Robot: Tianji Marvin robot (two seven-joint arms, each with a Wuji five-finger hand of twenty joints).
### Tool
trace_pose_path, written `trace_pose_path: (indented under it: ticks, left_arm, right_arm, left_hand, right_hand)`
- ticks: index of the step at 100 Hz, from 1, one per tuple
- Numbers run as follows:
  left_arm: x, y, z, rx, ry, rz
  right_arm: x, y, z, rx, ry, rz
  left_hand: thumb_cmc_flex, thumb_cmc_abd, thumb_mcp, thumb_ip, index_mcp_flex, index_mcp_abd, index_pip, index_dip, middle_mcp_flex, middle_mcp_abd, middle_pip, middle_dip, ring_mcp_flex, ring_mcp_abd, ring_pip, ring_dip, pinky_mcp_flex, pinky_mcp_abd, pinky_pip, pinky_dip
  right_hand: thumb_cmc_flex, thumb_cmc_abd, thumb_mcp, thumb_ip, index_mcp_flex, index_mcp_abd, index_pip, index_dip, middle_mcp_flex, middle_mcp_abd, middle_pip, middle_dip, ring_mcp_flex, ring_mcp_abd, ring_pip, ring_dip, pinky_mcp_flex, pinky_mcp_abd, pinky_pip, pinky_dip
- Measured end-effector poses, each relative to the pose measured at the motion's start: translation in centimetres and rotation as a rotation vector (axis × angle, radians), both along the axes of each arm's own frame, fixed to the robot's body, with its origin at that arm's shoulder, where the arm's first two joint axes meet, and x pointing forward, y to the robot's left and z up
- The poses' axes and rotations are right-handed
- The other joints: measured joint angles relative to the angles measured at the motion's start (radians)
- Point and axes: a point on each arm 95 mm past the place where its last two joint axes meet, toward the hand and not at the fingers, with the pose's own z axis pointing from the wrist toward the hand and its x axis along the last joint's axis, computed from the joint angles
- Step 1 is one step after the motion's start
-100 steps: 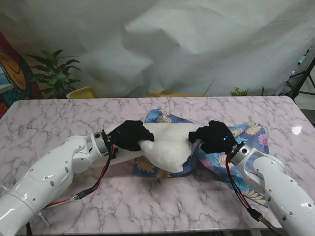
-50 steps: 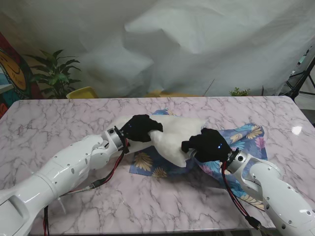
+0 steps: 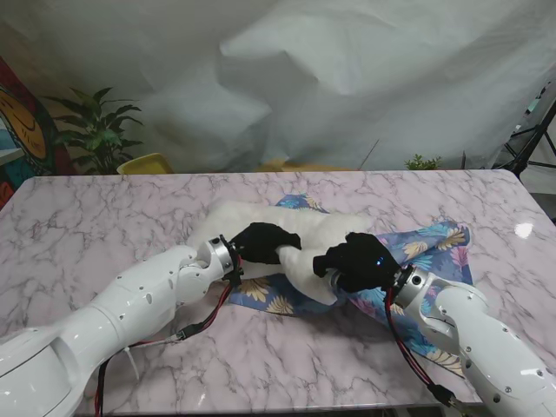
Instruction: Put a pillowcase on a pillow
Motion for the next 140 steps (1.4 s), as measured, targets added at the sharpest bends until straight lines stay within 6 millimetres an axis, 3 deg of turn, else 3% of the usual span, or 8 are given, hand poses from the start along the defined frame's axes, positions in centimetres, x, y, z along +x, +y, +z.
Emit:
trace_pose_path:
  ticks: [11,31,78,90,111,129,140]
  left_arm:
    - [0.2,-0.2,-1.0,-0.022,0.003,0.036]
    - [0.8,-1.3,-1.7,-0.086,0.062,0.178]
    - [0.2,-4.3,-2.0,-0.070,0.144,0.295]
    - [-0.4,-4.9,-1.9,-0.061,0.146,0.276]
    - [-1.4,-5.0,-2.0,-0.029,0.141,0.192]
    - [-2.4,-4.2,-1.6,0.040,0.136,0.130]
    - [-2.7,-3.3,-1.6,0.056,0.141,0.110]
  right_arm:
    - [0.2,0.3,0.0,-0.003,0.024,0.007]
    - [0.0,0.7,-0.2,-0.007,0.045,0.020]
    - [-0.7,0.9,-0.3,0.007,0.161,0.034]
    - [-0.4,1.1,-0.2,0.008,0.155,0.023]
    - [1.7,1.0,0.4,0.003,0.121,-0.061]
    - [3.9,0.0,0.5,-0.062,0.045,-0.123]
    - [5.0,-0.9,0.6,-0.149,-0.092,-0.186]
  left_hand:
    - [0.008,0.000,-0.034,0.001,-0.005,0.054,-0.017,-0.092,0.004,0.004,0.015,-0.021,0.034,0.000,0.000,-0.043,0.054,0.001,0.005,0.000]
    - [0.020,0.000,-0.110,0.012,-0.004,0.125,-0.028,-0.104,0.027,0.017,0.101,-0.076,0.094,0.000,0.000,-0.066,0.121,0.014,0.025,-0.003]
    - [0.029,0.000,-0.150,0.032,0.000,0.149,-0.013,-0.068,0.055,0.029,0.154,-0.105,0.143,0.000,0.009,-0.083,0.202,0.024,0.060,-0.027]
    - [0.029,0.009,-0.160,0.032,0.001,0.151,-0.012,-0.068,0.056,0.029,0.161,-0.107,0.146,0.000,0.015,-0.092,0.209,0.025,0.063,-0.027]
    - [0.029,0.038,-0.187,0.051,0.003,0.152,-0.015,-0.068,0.063,0.030,0.161,-0.113,0.153,0.003,0.018,-0.094,0.215,0.027,0.076,-0.028]
    - [0.029,0.051,-0.202,0.061,0.003,0.153,-0.022,-0.068,0.063,0.030,0.161,-0.113,0.153,0.003,0.018,-0.096,0.215,0.028,0.080,-0.028]
    - [0.029,0.063,-0.211,0.061,0.003,0.153,-0.025,-0.068,0.063,0.030,0.161,-0.113,0.153,0.003,0.018,-0.096,0.215,0.029,0.091,-0.028]
  right_hand:
    - [0.000,0.000,0.000,0.000,0.000,0.000,0.000,-0.010,0.000,0.000,0.000,-0.001,0.000,0.000,0.000,0.000,0.000,0.000,0.000,0.000]
    - [0.000,0.000,0.000,0.003,0.000,0.000,0.000,-0.023,0.008,0.000,0.000,-0.002,0.003,0.000,0.000,0.000,0.000,0.002,-0.013,0.000]
    - [-0.009,0.000,0.002,0.015,0.002,0.010,0.002,-0.057,0.009,-0.001,-0.002,-0.015,0.003,0.000,-0.003,-0.014,0.000,0.007,-0.014,0.000]
    - [-0.161,-0.010,0.076,0.027,0.030,0.010,0.023,-0.073,0.011,-0.002,-0.002,-0.017,0.003,-0.003,-0.003,-0.014,0.007,0.014,-0.002,0.000]
    - [-0.387,-0.009,0.066,0.026,0.110,0.010,0.065,-0.032,0.052,-0.005,0.004,0.001,0.014,-0.003,0.077,-0.012,-0.005,0.013,0.022,0.011]
    - [-0.454,0.042,-0.056,0.045,0.111,0.020,0.004,0.045,0.060,-0.012,0.005,0.009,0.014,-0.004,0.092,-0.024,-0.042,0.011,0.036,0.018]
    - [-0.463,0.029,-0.071,0.052,0.106,0.021,-0.064,0.067,0.030,-0.024,-0.059,-0.020,-0.001,-0.010,-0.053,-0.056,-0.119,0.003,-0.013,0.014]
